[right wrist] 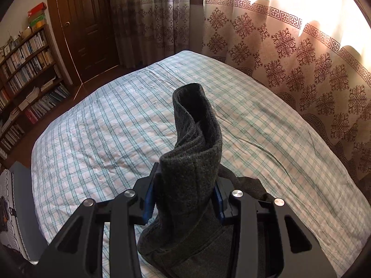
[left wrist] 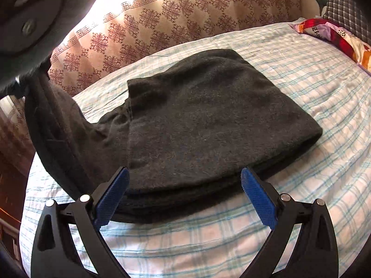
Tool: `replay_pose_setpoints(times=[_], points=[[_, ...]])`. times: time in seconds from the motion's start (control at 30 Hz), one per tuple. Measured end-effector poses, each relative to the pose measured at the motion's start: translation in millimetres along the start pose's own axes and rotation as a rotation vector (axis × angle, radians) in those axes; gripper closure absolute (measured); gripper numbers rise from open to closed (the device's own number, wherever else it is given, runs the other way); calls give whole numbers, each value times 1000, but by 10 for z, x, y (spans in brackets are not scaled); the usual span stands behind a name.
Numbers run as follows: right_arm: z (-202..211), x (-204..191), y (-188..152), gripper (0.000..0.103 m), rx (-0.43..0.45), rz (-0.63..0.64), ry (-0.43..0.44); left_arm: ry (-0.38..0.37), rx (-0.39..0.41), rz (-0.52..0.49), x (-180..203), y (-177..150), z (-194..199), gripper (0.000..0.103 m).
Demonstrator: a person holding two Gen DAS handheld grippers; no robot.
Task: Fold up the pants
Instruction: 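Fold the lifted end over onto the trouser stack with the right tool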
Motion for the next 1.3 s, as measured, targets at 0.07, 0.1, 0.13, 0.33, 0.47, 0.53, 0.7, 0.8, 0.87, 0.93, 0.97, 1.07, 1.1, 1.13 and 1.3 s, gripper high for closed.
replay_pose_setpoints(times=[0.07,0.1,0.13,0.33,0.47,0.53,0.7,0.8,0.87,0.93,0.97,1.07,1.1,1.13,1.3], points=[[36,97,-19,63,2,-20,6,-96,-43,70,13,-51,-101,5],[49,138,-31,63,2,-33,10,-164,-77,105,49,-101,-170,5],[60,174,-46,63,3,-44,12,-190,-106,129,56,-161,-223,5],[252,493,-238,63,37,-139,-3,-201,-149,161,19,-245,-364,5],[542,972,-529,64,82,-281,-22,-186,-150,139,38,-267,-375,5],[698,1288,-773,64,98,-381,-32,-182,-150,121,72,-285,-364,5],[1012,1918,-1717,64,116,-631,-56,-177,-152,71,162,-329,-326,5],[1071,2077,-2354,64,111,-763,-59,-174,-164,49,193,-350,-324,5],[1036,2096,-2743,64,104,-846,-62,-177,-169,39,202,-374,-320,5],[910,2113,-3050,64,83,-908,-68,-181,-177,31,215,-395,-323,5],[808,2116,-3199,64,64,-929,-72,-186,-177,27,218,-403,-315,5],[483,2102,-3499,64,17,-985,-44,-204,-177,29,215,-417,-300,5],[418,2088,-3549,62,18,-992,-36,-219,-177,34,227,-435,-297,5],[399,2088,-3567,60,34,-999,-29,-234,-176,38,217,-452,-264,5],[620,2228,-3570,37,67,-944,-107,-290,-134,57,39,-528,134,5]])
Point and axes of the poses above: each gripper's, at about its wrist camera, not at the fingertips, and z roughly against the way its jaws point, x to its right, y to its top, the point moved 9 cm from there along -z, roughly the way its jaws point, and after that the axes turned 8 degrees about -y, right-handed, at the moved point
